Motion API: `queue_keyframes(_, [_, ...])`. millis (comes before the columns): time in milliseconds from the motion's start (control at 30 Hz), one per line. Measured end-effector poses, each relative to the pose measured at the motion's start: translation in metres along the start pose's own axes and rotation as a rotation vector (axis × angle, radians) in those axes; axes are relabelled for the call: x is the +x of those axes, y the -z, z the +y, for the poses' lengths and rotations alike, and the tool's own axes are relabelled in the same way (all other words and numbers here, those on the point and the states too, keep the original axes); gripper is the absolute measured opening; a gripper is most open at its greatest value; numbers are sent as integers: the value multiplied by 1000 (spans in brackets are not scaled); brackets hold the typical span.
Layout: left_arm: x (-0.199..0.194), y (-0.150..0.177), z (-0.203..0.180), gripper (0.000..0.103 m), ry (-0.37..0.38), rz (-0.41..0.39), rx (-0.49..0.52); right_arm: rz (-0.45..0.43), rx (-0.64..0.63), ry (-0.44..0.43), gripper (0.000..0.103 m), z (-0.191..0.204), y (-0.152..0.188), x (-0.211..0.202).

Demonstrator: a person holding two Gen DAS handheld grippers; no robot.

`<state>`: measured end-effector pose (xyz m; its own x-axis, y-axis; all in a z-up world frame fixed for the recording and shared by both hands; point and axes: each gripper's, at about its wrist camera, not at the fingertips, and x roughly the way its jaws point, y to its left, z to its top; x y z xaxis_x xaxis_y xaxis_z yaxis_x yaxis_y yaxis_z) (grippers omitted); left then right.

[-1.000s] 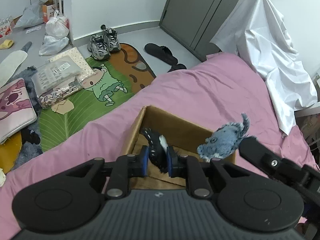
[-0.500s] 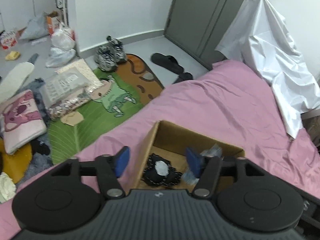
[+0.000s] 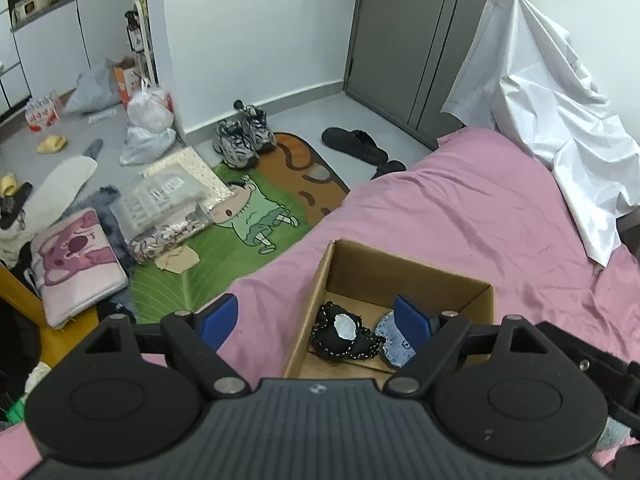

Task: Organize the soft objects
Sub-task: 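Open the left gripper to drop the plush into the box, then reach the left gripper to the bag of white filling and grasp it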

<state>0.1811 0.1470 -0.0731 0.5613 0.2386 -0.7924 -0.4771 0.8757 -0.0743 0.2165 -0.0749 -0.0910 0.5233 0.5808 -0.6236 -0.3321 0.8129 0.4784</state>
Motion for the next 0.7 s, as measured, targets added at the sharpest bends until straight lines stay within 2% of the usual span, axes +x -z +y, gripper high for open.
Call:
queue_keyframes(167, [-16, 6, -5, 84, 6, -13, -24, -21, -4, 50, 101, -8, 6, -18])
queue_keyframes(300, [-29, 13, -9, 84, 58, -7, -35, -27, -4, 57, 103, -14, 9, -33])
queue_keyframes(400, [-39, 17, -17, 84, 49, -13, -15, -33, -6, 63, 103, -20, 12, -45])
queue_keyframes(700, [-61, 36, -44, 86, 98, 21, 51, -50, 4, 75, 103, -38, 20, -74])
